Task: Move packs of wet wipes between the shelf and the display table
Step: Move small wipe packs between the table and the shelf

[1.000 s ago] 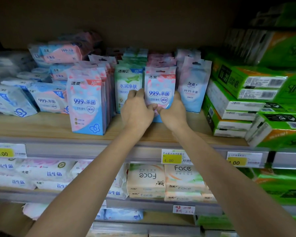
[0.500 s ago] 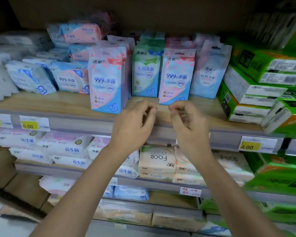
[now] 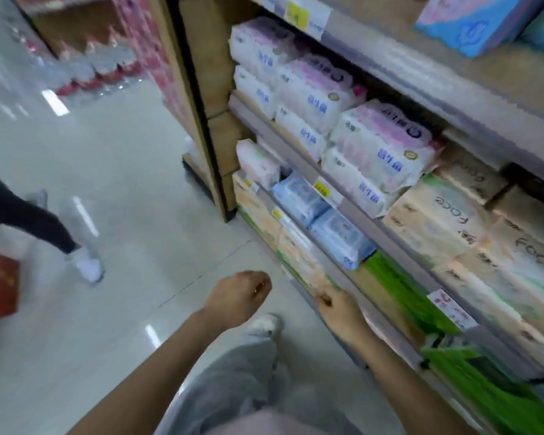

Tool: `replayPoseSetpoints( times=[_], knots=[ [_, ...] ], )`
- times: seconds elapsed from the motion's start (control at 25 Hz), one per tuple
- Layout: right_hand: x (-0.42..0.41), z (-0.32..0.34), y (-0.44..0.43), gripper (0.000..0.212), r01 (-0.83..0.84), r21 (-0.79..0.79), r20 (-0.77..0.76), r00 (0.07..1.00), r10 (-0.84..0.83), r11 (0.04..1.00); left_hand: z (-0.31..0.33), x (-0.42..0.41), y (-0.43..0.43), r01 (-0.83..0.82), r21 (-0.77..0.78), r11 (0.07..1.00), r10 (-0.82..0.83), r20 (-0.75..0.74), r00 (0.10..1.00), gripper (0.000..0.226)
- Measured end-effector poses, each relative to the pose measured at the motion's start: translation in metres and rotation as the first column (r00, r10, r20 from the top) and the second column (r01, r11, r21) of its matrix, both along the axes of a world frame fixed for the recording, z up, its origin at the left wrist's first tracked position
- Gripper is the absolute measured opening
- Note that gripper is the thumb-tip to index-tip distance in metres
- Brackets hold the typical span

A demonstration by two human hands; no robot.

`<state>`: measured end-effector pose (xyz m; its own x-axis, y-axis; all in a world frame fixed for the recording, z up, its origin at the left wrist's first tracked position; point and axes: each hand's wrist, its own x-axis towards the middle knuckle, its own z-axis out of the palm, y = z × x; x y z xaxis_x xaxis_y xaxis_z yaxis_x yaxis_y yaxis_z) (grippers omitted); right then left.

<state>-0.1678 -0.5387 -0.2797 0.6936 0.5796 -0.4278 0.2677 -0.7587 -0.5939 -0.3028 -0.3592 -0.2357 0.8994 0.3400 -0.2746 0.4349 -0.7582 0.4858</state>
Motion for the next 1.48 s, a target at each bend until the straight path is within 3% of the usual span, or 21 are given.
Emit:
replayPoseSetpoints(
  times=[0.08,0.16,0.36,0.48,0.6,0.76,0.96,1.2,1.32,1.48],
  knots=[
    [-0.03,-0.032,0.003,0.018,-0.204,-0.134,-0.111,0.976,0.189,0.97,-0.025,-0.069,-0.004,-0.138,-0.017,0.99,0.134,-0.141,0.981,0.028],
    [-0.061,-0.044,0.022,0.016,-0.388,-0.171,-0.214,0.912,0.35,0.906,-0.041,-0.135,-0.011,-0.348,-0.045,0.936,0.329,-0.231,0.916,0.028],
    [-0.13,-0.023,0.124,0.014,-0.67,-0.091,-0.275,0.728,0.628,0.737,-0.051,-0.263,-0.03,-0.77,-0.074,0.633,0.725,-0.291,0.624,0.028],
    [-0.177,-0.01,0.196,0.017,-0.76,-0.029,-0.233,0.636,0.735,0.649,-0.055,-0.314,-0.033,-0.895,-0.095,0.437,0.846,-0.296,0.444,0.026],
    [-0.225,-0.006,0.258,0.022,-0.814,-0.002,-0.213,0.567,0.796,0.58,-0.058,-0.35,-0.016,-0.928,-0.106,0.358,0.877,-0.304,0.373,0.026],
    [-0.263,-0.017,0.321,0.018,-0.848,-0.029,-0.221,0.521,0.824,0.528,-0.061,-0.385,0.046,-0.931,-0.154,0.331,0.891,-0.273,0.362,0.024],
    [-0.261,-0.03,0.371,0.013,-0.794,-0.144,-0.184,0.608,0.772,0.591,-0.055,-0.429,0.152,-0.944,-0.193,0.266,0.925,-0.224,0.306,0.022],
    [-0.265,-0.055,0.458,0.014,-0.755,-0.267,-0.215,0.653,0.727,0.599,-0.062,-0.48,0.257,-0.968,-0.239,0.072,0.975,-0.189,0.119,0.014],
    [-0.295,-0.064,0.539,0.013,-0.801,-0.273,-0.235,0.593,0.77,0.533,-0.076,-0.512,0.301,-0.968,-0.25,-0.032,0.976,-0.217,0.024,0.011],
    [-0.374,-0.053,0.67,0.015,-0.897,-0.27,-0.22,0.412,0.884,0.351,-0.083,-0.556,0.344,-0.948,-0.228,-0.224,0.941,-0.304,-0.149,0.011]
  ],
)
